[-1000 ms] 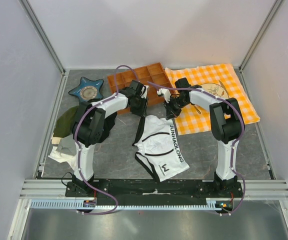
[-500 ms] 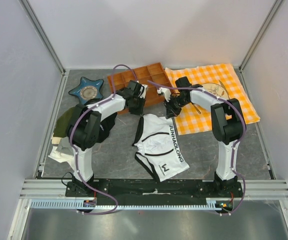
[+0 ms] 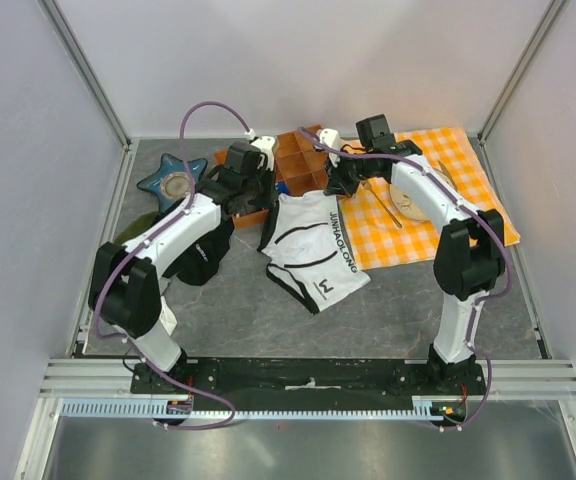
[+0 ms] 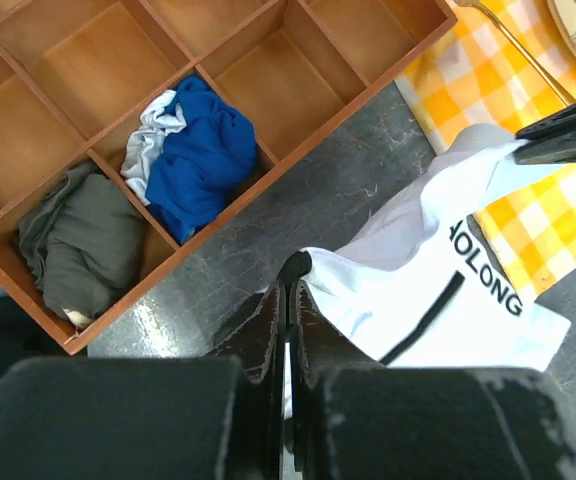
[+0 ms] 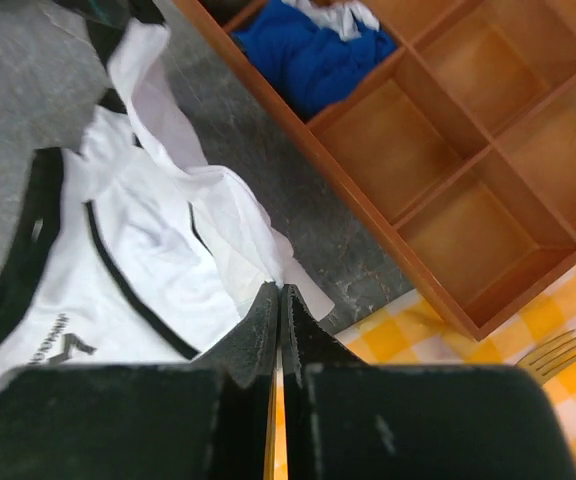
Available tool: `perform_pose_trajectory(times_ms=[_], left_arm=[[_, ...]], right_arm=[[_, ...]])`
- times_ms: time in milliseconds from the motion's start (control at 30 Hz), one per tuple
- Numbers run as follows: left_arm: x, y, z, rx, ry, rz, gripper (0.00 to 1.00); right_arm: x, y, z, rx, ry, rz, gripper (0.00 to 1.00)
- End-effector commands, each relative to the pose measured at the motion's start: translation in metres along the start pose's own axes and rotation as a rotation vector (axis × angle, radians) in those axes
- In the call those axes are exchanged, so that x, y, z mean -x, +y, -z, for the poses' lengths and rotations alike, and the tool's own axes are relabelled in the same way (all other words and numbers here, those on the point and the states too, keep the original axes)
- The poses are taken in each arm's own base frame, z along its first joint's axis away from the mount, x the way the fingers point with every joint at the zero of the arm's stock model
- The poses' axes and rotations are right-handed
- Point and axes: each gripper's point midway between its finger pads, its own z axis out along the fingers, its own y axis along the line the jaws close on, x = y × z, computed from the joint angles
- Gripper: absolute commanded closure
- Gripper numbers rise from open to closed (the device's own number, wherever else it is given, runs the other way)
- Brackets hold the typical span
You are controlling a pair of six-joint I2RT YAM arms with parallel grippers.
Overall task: Roll the underwear
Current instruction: Fold the underwear at the center of the board.
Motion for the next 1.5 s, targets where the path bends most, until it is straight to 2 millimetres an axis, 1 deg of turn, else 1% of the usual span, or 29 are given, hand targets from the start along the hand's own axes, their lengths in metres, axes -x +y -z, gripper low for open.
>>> perform_pose_trajectory(times_ms=[0,33,67,100,133,167,200,233,267,300,333,367,400,433,467,500,567,600,767,933,1167,1300,1400,1467], left_arm=[[0.023,-0.006,0.027,-0.025,-0.107,-0.023,0.98],[0.018,-0.010,0.030,-0.050,-0.096,-0.019,0.98],[0.015,-0.013,0.033,-0.069,-0.090,-0.013,0.98],[0.007,-0.016,0.038,-0.091,-0.076,0.001,0.98],[0.000,-0.024,0.040,-0.134,-0.058,0.009,0.98],[-0.007,-0.028,0.042,-0.158,-0.043,0.019,0.98],[-0.021,-0.031,0.045,-0.180,-0.014,0.044,0.98],[-0.029,-0.039,0.047,-0.219,0.007,0.052,0.98],[-0.036,-0.043,0.049,-0.239,0.016,0.059,0.98],[-0.052,-0.047,0.049,-0.255,0.046,0.079,0.98],[-0.055,-0.056,0.054,-0.291,0.044,0.077,0.98],[-0.061,-0.060,0.056,-0.307,0.051,0.084,0.98],[-0.073,-0.063,0.056,-0.318,0.077,0.101,0.98],[-0.074,-0.071,0.060,-0.348,0.069,0.100,0.98],[-0.079,-0.075,0.061,-0.360,0.077,0.103,0.98],[-0.086,-0.081,0.062,-0.376,0.094,0.111,0.98],[-0.091,-0.086,0.062,-0.387,0.102,0.113,0.98],[-0.097,-0.090,0.062,-0.394,0.116,0.113,0.98],[-0.109,-0.099,0.059,-0.412,0.141,0.125,0.98],[-0.121,-0.112,0.060,-0.435,0.174,0.114,0.98],[-0.142,-0.120,0.063,-0.448,0.223,0.119,0.98],[-0.151,-0.130,0.069,-0.461,0.234,0.106,0.98],[-0.158,-0.133,0.068,-0.464,0.244,0.109,0.98],[-0.165,-0.133,0.066,-0.462,0.257,0.115,0.98]], right_arm=[[0.029,0.033,0.027,0.060,-0.095,0.086,0.98],[0.027,0.039,0.028,0.071,-0.098,0.097,0.98],[0.029,0.044,0.035,0.075,-0.111,0.120,0.98],[0.015,0.053,0.031,0.098,-0.089,0.110,0.98],[0.009,0.057,0.032,0.105,-0.083,0.114,0.98],[-0.003,0.065,0.032,0.119,-0.069,0.123,0.98],[-0.010,0.069,0.033,0.124,-0.061,0.124,0.98],[-0.016,0.074,0.033,0.132,-0.052,0.126,0.98],[-0.019,0.077,0.036,0.133,-0.052,0.136,0.98],[-0.034,0.084,0.033,0.151,-0.027,0.128,0.98],[-0.041,0.088,0.033,0.158,-0.019,0.130,0.98],[-0.052,0.094,0.032,0.169,-0.002,0.127,0.98],[-0.057,0.095,0.032,0.169,0.008,0.143,0.98],[-0.063,0.097,0.031,0.170,0.018,0.146,0.98],[-0.071,0.100,0.031,0.177,0.032,0.142,0.98],[-0.075,0.100,0.030,0.175,0.039,0.152,0.99],[-0.081,0.100,0.029,0.174,0.055,0.158,0.98],[-0.084,0.099,0.029,0.175,0.061,0.168,0.98],[-0.089,0.094,0.028,0.157,0.085,0.203,0.98],[-0.099,0.099,0.030,0.180,0.109,0.229,0.98],[-0.114,0.114,0.036,0.216,0.133,0.235,0.98],[-0.117,0.122,0.040,0.226,0.128,0.239,0.98],[-0.121,0.127,0.041,0.238,0.127,0.233,0.98],[-0.128,0.131,0.039,0.255,0.137,0.218,0.98]])
